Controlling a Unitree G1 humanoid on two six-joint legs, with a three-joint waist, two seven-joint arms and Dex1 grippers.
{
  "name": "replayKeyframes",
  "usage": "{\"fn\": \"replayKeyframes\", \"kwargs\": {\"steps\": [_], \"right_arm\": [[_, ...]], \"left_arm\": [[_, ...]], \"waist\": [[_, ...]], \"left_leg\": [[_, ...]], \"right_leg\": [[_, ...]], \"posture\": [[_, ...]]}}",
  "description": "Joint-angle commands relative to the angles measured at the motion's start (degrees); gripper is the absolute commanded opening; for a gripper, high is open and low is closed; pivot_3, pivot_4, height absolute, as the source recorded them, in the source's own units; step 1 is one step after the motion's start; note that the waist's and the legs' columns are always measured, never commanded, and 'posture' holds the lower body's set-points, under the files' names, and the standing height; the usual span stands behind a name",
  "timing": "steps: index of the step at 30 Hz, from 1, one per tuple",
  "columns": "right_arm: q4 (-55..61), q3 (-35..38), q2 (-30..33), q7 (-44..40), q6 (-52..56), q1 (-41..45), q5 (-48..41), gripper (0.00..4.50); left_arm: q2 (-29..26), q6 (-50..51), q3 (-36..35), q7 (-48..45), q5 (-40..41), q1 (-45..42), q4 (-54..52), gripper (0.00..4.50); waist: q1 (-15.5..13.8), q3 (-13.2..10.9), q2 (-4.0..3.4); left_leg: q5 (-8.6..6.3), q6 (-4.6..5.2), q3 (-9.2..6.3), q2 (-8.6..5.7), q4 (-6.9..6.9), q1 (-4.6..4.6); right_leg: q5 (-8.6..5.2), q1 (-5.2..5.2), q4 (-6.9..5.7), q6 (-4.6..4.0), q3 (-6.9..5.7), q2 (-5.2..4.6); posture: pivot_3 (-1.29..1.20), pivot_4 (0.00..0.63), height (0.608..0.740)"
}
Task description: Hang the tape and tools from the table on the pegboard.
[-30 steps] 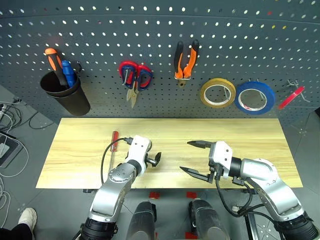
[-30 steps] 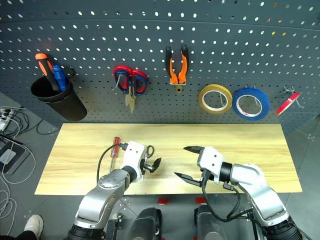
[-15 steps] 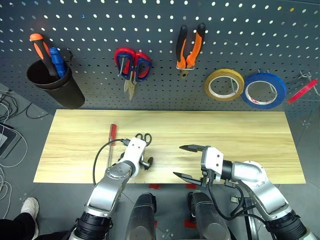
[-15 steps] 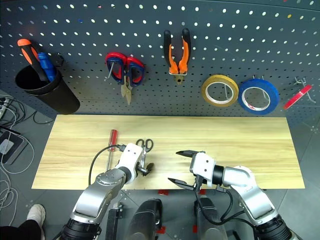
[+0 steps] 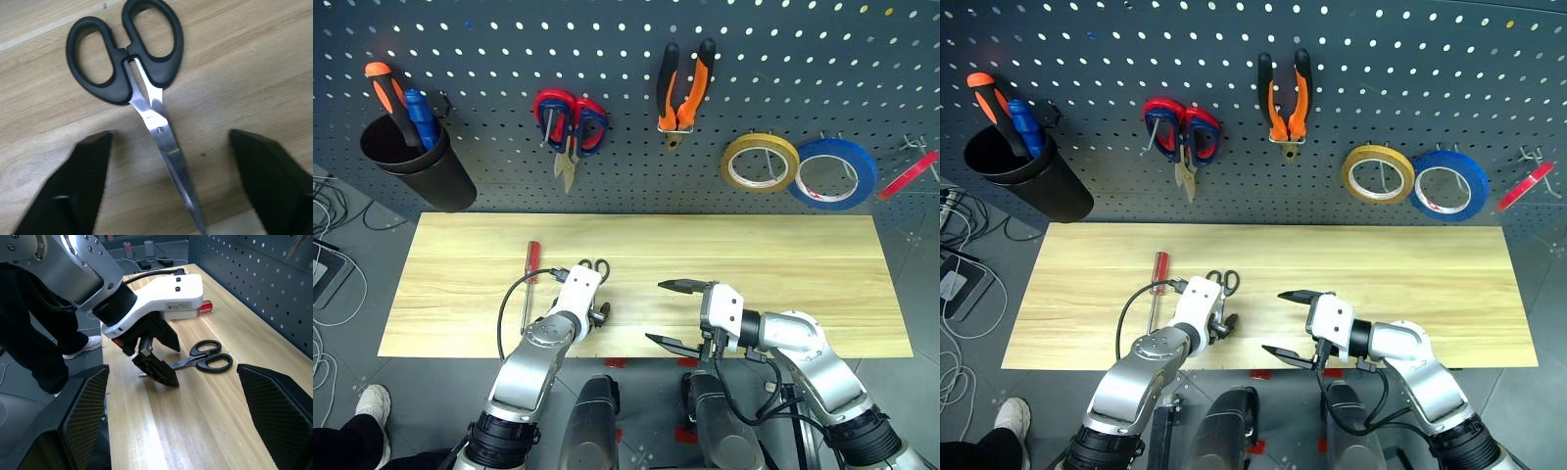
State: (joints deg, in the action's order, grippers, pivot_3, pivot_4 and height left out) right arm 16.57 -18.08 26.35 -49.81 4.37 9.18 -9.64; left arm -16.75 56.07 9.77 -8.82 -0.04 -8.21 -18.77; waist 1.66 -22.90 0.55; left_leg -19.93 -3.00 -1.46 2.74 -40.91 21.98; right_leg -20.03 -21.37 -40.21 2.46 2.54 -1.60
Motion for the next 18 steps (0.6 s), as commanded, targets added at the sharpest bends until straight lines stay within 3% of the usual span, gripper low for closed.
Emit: {"fn": "replayKeyframes", "kwargs": {"steps": [1,9,18], "right_arm": [[1.2,0.15,-0.35,0.1,-0.34,-0.4,-0.6,4.5],[0.46,0.35,-0.89,0.76,-0.09,0.08,-0.56,4.5],[0.16,1.4,-1.19,1.2,-0.72,0.78,-1.22,4.5]], "left_arm": [[-0.49,1.24,-0.23,0.71,-1.17,1.87,-0.08,2.48],[-1.2,1.17,-1.12,0.16,-0.6,2.3,-0.48,0.16],[-1.52,-0.11,-0.27,-0.27,-0.73,1.79,-0.63,0.15]], "waist": [[0.0,-0.07,0.0],[-0.01,-0.6,0.02],[-0.01,-0.65,0.03]], "left_leg": [[0.0,0.0,0.0,0.01,0.0,0.0],[0.03,-0.05,0.0,0.06,0.08,0.02],[0.06,-0.1,-0.02,0.06,0.11,0.02]], "right_leg": [[0.0,0.0,0.0,0.0,0.0,0.0],[0.0,-0.01,0.14,0.01,-0.01,-0.08],[0.0,-0.02,0.19,0.03,-0.05,-0.3]], "posture": [[-0.02,0.458,0.74],[-0.01,0.463,0.74],[-0.02,0.418,0.74]]}}
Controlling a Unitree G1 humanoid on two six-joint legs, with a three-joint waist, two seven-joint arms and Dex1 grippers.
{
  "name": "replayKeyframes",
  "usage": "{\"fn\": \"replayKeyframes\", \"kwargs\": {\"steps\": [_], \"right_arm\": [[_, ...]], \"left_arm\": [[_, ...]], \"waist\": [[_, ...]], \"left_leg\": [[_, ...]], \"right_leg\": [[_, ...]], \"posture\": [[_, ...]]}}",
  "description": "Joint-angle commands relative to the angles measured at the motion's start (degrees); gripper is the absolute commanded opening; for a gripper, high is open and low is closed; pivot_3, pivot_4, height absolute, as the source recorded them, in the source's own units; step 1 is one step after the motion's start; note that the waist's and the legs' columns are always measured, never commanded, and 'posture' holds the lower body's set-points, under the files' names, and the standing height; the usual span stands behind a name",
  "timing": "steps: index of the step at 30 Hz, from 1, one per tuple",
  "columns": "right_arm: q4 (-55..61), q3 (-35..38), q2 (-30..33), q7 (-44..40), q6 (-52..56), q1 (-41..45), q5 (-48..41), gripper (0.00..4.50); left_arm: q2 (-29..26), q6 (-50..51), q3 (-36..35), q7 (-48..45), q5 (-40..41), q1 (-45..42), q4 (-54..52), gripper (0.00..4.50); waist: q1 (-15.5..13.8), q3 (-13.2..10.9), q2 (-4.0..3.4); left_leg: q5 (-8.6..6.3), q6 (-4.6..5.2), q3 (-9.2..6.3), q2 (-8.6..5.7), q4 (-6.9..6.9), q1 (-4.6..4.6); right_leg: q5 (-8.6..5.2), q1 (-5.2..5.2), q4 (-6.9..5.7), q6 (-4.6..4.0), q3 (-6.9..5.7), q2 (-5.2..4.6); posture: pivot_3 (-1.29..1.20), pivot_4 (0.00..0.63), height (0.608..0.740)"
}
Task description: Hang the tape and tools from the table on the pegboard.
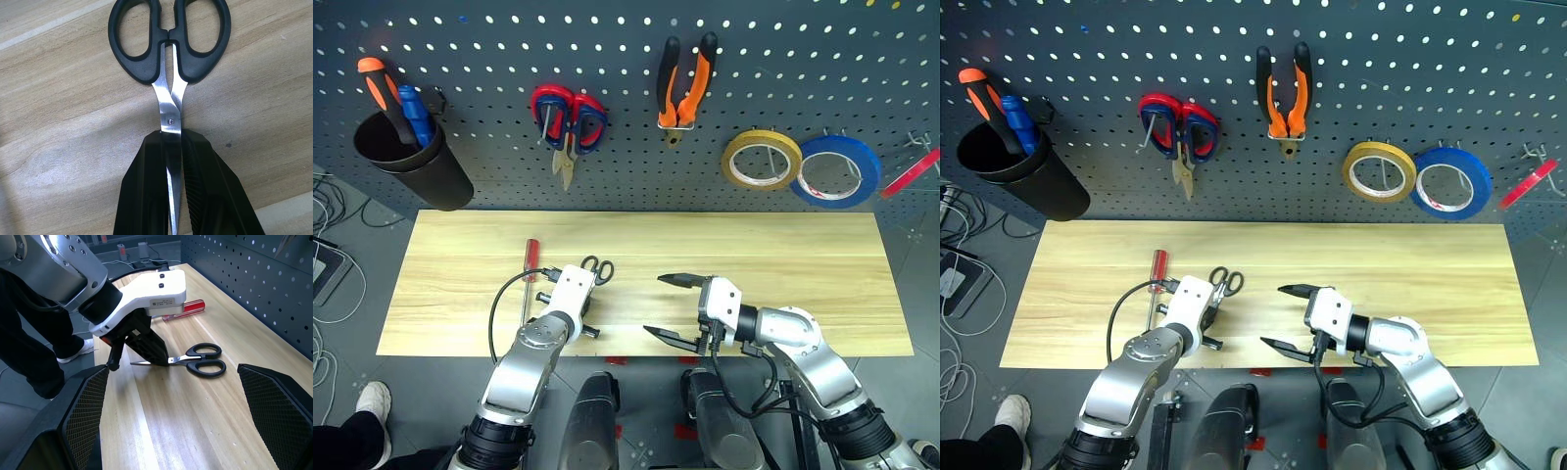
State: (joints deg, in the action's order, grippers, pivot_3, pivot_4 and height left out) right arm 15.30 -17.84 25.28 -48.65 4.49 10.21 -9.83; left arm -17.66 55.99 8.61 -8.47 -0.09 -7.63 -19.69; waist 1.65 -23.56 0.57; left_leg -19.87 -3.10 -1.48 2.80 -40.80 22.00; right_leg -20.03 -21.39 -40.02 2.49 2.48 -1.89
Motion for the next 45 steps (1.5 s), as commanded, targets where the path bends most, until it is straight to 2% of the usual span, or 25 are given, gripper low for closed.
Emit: {"fn": "replayKeyframes", "kwargs": {"steps": [1,8,12,19,23,29,36,45], "right_arm": [[1.52,1.46,-0.05,0.07,-0.79,-0.27,-1.22,4.5],[3.47,5.13,0.67,-0.07,-0.27,-1.67,-4.2,4.5],[3.46,7.07,0.52,0.91,-0.91,-1.5,-4.56,4.5],[5.18,9.29,-0.22,2.83,-1.1,-1.02,-5.24,4.5],[7.86,11.62,0.37,3.61,-0.49,-3.0,-7.33,4.5],[8.21,14.49,-0.23,5.59,0.11,-1.82,-9.02,4.5],[7.62,16.03,-0.22,6.14,0.23,0.42,-10.02,4.5],[6.1,16.69,-0.34,7.12,-1.04,1.78,-9.35,4.5]], "left_arm": [[-1.08,-0.64,1.15,-1.07,-0.69,1.28,0.17,0.15],[-8.69,-10.34,3.71,-5.5,-3.04,3.07,-2.16,0.15],[-11.55,-17.11,2.59,-5.93,-4.72,4.93,-3.65,0.15],[-13.12,-29.62,0.98,-7.17,-5.97,9.59,-5.69,0.15],[-15.12,-42.29,-0.74,-6.27,-8.89,10.61,-5.79,0.15],[-13.19,-53.24,-3.37,-2.32,-12.17,8.64,-4.13,0.15],[-9.29,-60.66,-3.35,0.56,-15.23,7.14,-4.37,0.15],[-4.76,-59.72,-5.39,2.1,-16.82,7.36,-5.69,0.15]], "waist": [[0.0,0.01,0.01],[0.01,0.2,0.16],[-0.01,0.8,0.33],[0.05,4.56,0.41],[-0.25,6.59,0.44],[-0.27,8.9,0.51],[-0.2,11.58,0.55],[-0.18,13.35,0.52]], "left_leg": [[0.01,-0.03,0.0,0.0,0.01,0.0],[0.09,-0.17,-0.03,-0.01,0.03,0.19],[0.26,-0.41,-0.11,-0.03,-0.05,0.93],[0.26,-0.42,-0.13,-0.04,0.07,1.02],[0.26,-0.42,-0.17,-0.08,0.11,1.01],[0.26,-0.42,-0.14,-0.16,0.2,1.0],[0.26,-0.41,-0.06,-0.23,0.47,0.92],[0.26,-0.41,-0.02,-0.27,0.64,0.79]], "right_leg": [[0.0,0.0,0.0,0.01,-0.02,-0.05],[0.01,-0.16,0.04,0.03,-0.12,-0.18],[0.03,-0.9,-0.11,0.07,-0.21,-0.19],[0.03,-0.98,0.01,0.07,-0.34,-0.24],[0.03,-0.93,0.05,0.07,-0.35,-0.25],[0.03,-0.9,0.09,0.07,-0.34,-0.26],[0.03,-0.92,0.11,0.07,-0.35,-0.19],[0.03,-0.91,0.07,0.06,-0.33,-0.07]], "posture": [[-0.02,0.413,0.74],[-0.01,0.332,0.74],[-0.01,0.284,0.74],[0.0,0.208,0.74],[0.0,0.18,0.74],[0.0,0.145,0.74],[0.0,0.124,0.74],[0.01,0.12,0.74]]}}
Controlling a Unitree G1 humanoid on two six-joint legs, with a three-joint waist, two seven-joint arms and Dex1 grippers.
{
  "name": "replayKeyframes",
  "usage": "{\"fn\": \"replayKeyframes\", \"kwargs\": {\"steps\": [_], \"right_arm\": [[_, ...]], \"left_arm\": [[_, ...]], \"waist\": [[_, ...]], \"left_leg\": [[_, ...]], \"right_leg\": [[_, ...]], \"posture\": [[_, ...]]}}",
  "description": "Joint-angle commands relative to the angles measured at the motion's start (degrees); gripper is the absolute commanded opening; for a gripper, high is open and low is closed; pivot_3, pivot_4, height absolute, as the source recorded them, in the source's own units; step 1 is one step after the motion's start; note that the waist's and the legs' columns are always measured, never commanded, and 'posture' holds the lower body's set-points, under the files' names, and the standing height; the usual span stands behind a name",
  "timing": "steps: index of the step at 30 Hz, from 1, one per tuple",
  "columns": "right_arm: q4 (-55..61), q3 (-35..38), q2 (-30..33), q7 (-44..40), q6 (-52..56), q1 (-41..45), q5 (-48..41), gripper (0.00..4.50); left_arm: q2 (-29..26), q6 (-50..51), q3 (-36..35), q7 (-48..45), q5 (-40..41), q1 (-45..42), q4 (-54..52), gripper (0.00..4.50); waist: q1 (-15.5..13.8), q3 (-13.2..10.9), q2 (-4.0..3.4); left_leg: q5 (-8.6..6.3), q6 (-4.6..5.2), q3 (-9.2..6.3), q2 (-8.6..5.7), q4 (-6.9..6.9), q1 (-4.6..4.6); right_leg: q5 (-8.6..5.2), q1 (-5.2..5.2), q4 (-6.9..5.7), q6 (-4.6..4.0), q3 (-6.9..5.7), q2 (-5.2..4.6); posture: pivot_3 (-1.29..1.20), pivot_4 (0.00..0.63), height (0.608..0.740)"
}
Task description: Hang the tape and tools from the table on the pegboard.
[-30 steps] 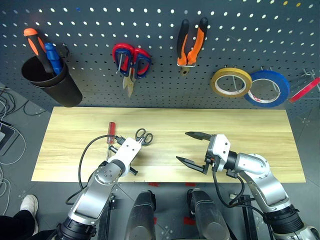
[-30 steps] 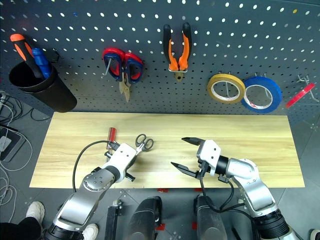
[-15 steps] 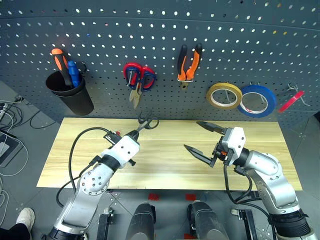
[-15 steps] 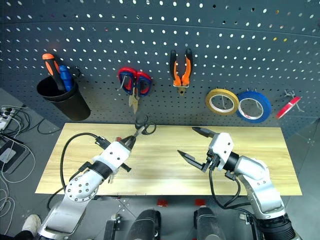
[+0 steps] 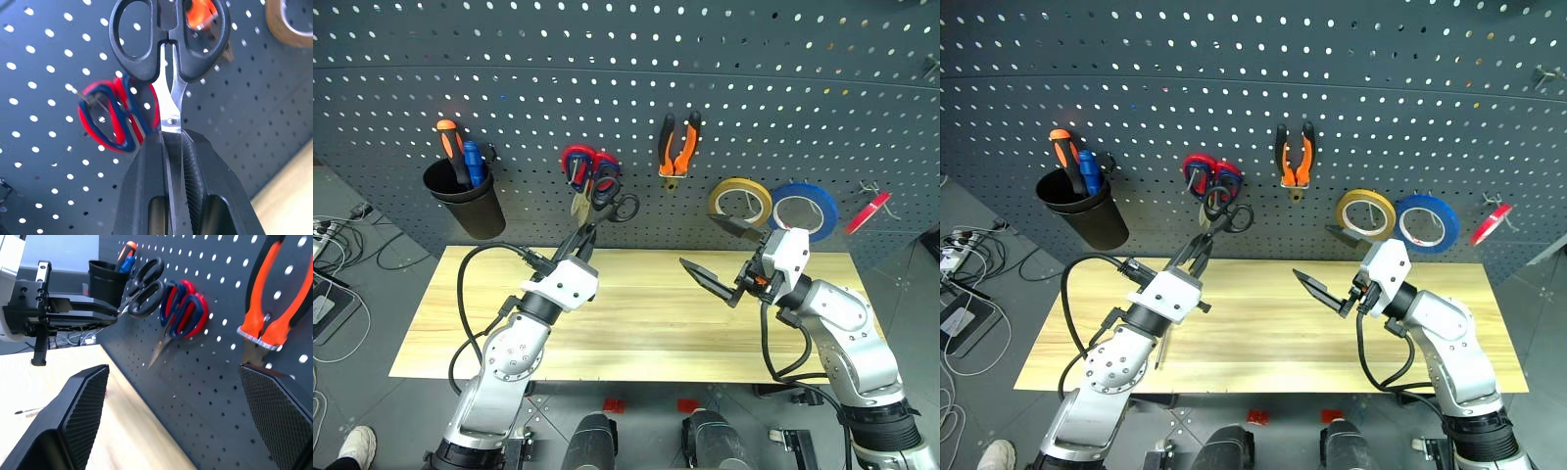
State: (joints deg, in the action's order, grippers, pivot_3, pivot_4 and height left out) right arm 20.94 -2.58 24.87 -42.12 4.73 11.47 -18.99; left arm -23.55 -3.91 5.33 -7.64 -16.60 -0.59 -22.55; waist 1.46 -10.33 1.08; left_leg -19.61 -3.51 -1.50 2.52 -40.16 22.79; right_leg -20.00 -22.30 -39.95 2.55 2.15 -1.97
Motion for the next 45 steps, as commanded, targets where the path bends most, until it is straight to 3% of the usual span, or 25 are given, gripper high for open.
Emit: {"fn": "replayKeyframes", "kwargs": {"steps": [1,13,45], "right_arm": [[0.43,1.41,0.06,0.63,-1.28,0.61,-0.16,4.5],[0.09,0.44,0.28,0.17,-1.4,1.43,0.14,4.5],[1.31,0.05,0.9,0.3,-0.55,-0.16,0.73,4.5]], "left_arm": [[1.57,0.65,-2.58,1.31,-0.11,0.55,-3.01,0.15],[5.2,2.97,-5.11,1.69,0.46,-0.55,-0.37,0.15],[6.12,12.23,-5.74,-1.54,2.1,-1.17,-2.41,0.15]], "waist": [[0.0,0.23,0.01],[0.0,1.21,-0.03],[0.12,1.29,-0.04]], "left_leg": [[0.0,0.0,0.0,0.0,0.0,0.0],[0.0,0.01,-0.02,-0.18,0.03,-0.06],[-0.02,0.05,-0.21,-0.71,0.03,-0.34]], "right_leg": [[0.0,0.0,-0.01,0.0,0.0,0.0],[0.0,0.05,-0.06,0.0,0.0,0.01],[0.0,0.08,-0.79,-0.01,0.07,-0.19]], "posture": [[0.01,0.12,0.74],[0.02,0.132,0.74],[0.0,0.147,0.74]]}}
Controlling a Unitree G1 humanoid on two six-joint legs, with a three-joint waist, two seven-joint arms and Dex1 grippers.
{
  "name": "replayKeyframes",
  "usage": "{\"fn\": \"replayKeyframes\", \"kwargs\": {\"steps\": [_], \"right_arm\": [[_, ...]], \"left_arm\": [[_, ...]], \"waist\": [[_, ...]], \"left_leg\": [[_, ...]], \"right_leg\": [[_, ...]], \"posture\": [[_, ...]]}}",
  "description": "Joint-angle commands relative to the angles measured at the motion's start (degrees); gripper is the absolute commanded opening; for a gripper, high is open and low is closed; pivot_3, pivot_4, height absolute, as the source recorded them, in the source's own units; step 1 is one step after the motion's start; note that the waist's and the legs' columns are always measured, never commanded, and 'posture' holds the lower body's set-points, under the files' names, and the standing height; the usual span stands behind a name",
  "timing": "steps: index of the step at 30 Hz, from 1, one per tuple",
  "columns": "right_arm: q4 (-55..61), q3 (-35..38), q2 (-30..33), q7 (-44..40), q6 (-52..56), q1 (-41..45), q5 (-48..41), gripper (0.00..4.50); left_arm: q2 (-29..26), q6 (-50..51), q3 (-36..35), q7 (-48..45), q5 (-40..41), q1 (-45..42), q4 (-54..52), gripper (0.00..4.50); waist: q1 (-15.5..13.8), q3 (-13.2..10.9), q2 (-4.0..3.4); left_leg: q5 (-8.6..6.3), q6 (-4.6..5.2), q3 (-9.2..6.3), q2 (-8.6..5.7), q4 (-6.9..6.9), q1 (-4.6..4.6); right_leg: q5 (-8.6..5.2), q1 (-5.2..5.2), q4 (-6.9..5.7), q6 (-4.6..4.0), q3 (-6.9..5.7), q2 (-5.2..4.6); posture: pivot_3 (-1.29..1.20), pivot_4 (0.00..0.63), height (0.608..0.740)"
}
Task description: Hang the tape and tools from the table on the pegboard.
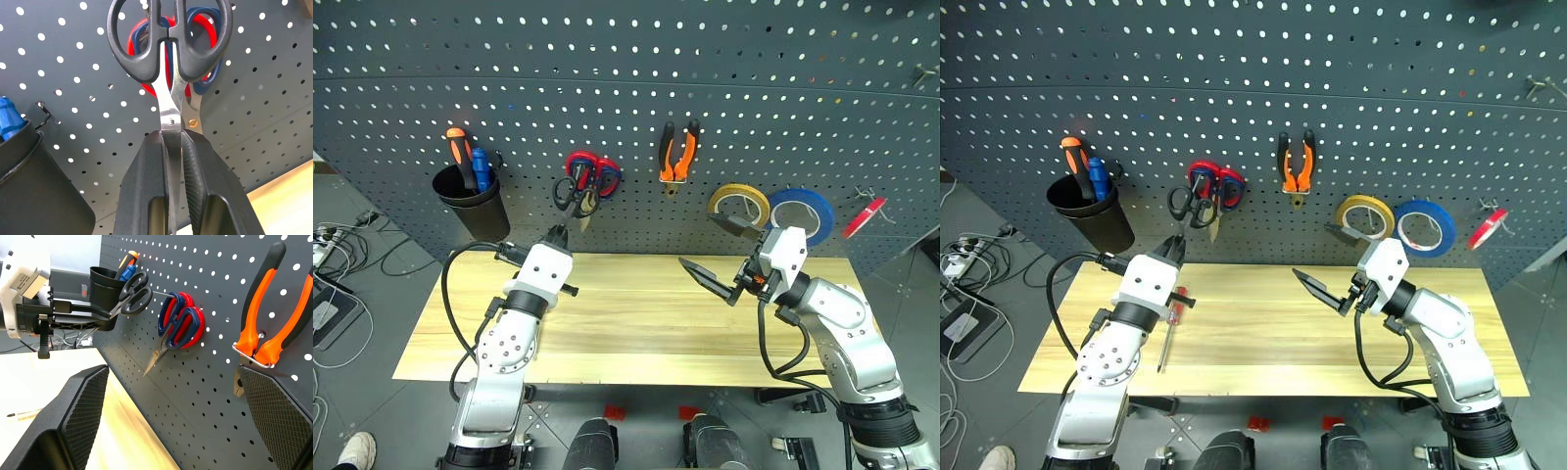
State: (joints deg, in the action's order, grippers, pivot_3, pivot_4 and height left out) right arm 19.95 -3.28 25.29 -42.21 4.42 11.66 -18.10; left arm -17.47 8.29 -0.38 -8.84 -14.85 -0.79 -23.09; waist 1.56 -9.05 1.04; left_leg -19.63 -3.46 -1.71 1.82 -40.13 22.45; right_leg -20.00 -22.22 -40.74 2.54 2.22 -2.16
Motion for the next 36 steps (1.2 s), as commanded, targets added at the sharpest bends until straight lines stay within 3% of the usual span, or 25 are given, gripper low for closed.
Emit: {"fn": "replayKeyframes", "kwargs": {"steps": [1,8,9,22,36], "right_arm": [[2.41,0.78,0.51,0.44,-0.23,-0.45,-0.15,4.5],[3.65,0.73,0.82,0.55,0.04,-1.53,-0.24,4.5],[3.84,0.75,0.88,0.57,0.1,-1.73,-0.29,4.5],[4.37,0.67,0.97,0.57,0.25,-2.21,-0.32,4.5],[5.93,-0.66,1.46,-1.44,1.45,-3.15,-2.01,4.5]], "left_arm": [[0.01,0.25,-0.07,-0.46,0.36,-1.0,-1.81,0.15],[0.41,1.08,-0.44,-0.85,1.3,-1.3,-0.44,0.15],[0.44,1.15,-0.64,-0.79,1.52,-1.31,-0.05,0.85],[-0.23,0.7,-1.17,-0.42,2.28,-0.77,1.03,4.48],[0.7,5.27,-4.3,0.33,3.99,4.27,2.73,4.48]], "waist": [[0.02,0.0,0.0],[0.14,0.0,0.0],[0.16,0.0,0.0],[0.17,0.02,0.01],[0.11,0.0,0.0]], "left_leg": [[0.0,0.0,-0.02,0.0,0.0,0.0],[0.0,0.0,-0.06,-0.03,-0.01,0.0],[0.0,0.0,-0.06,-0.03,-0.01,0.0],[0.0,0.0,-0.11,-0.04,-0.02,0.0],[0.0,0.01,-0.16,-0.06,-0.02,-0.01]], "right_leg": [[0.0,0.0,0.0,0.0,0.0,0.0],[0.0,0.0,-0.03,0.0,-0.02,0.0],[0.0,0.0,-0.03,0.0,-0.02,0.0],[0.0,0.01,-0.04,0.0,-0.03,0.0],[0.0,0.05,-0.02,0.0,-0.04,0.0]], "posture": [[0.0,0.147,0.74],[-0.01,0.144,0.74],[-0.01,0.145,0.74],[-0.01,0.142,0.74],[0.01,0.192,0.74]]}}
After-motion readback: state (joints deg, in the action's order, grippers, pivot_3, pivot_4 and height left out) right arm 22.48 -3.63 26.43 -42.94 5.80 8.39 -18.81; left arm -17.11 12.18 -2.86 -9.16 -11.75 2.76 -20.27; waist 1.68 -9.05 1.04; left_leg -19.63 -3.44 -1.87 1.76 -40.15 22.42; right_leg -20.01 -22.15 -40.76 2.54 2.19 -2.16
